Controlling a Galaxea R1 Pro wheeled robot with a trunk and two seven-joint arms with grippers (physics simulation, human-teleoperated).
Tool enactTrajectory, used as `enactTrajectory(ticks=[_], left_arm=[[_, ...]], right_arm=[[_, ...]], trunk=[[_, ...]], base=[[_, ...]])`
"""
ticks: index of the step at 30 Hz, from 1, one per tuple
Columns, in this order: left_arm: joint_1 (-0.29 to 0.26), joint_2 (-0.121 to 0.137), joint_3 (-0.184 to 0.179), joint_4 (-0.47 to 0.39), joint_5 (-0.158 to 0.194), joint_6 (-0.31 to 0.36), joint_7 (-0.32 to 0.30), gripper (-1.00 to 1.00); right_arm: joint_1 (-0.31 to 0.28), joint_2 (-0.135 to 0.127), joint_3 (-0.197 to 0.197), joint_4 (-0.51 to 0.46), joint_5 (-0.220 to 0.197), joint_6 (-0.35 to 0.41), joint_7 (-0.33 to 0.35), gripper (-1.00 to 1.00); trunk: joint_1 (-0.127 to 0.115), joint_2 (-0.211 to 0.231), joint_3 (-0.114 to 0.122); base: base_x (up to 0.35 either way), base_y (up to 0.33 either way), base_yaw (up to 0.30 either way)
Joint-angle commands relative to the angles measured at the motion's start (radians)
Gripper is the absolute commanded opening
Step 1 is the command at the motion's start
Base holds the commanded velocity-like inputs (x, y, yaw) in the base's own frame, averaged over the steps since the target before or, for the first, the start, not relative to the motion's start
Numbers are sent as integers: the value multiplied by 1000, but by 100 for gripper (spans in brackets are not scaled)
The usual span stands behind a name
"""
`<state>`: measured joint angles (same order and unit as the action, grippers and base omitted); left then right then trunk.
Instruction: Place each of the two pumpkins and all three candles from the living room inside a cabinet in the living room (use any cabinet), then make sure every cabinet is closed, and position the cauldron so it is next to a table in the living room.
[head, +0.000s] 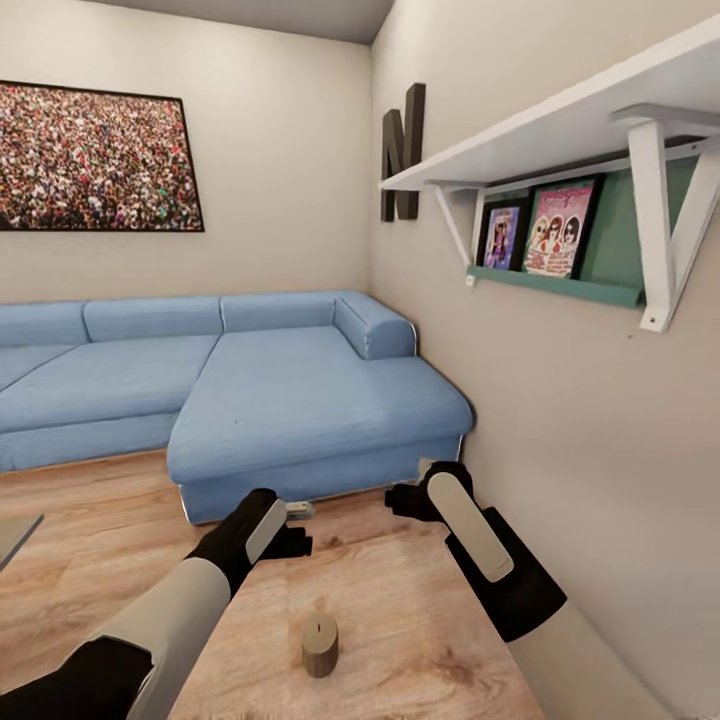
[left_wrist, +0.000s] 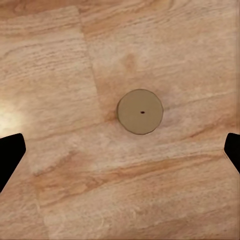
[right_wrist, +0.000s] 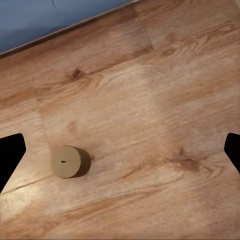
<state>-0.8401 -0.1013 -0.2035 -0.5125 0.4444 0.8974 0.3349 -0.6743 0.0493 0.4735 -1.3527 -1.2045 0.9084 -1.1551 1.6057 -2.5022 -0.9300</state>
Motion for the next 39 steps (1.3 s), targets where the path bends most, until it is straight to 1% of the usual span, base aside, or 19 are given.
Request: enactTrajectory(ticks=[1, 32, 39], left_arm=[[-1, 1, -5, -8, 11, 3, 8, 100], [1, 4, -7, -20, 8, -4, 9, 100], [1, 5, -6, -20, 8, -36, 8, 100]], right_arm=[[-1, 1, 0, -1, -7, 7, -10, 100], [0, 4, -1, 0, 0, 6, -11, 100], [-1, 5, 0, 0, 0, 6, -11, 100]], trunk=[[0, -1, -5], [14, -8, -125], [17, -10, -152]], base=[[0, 0, 0], [0, 0, 0], [0, 0, 0]])
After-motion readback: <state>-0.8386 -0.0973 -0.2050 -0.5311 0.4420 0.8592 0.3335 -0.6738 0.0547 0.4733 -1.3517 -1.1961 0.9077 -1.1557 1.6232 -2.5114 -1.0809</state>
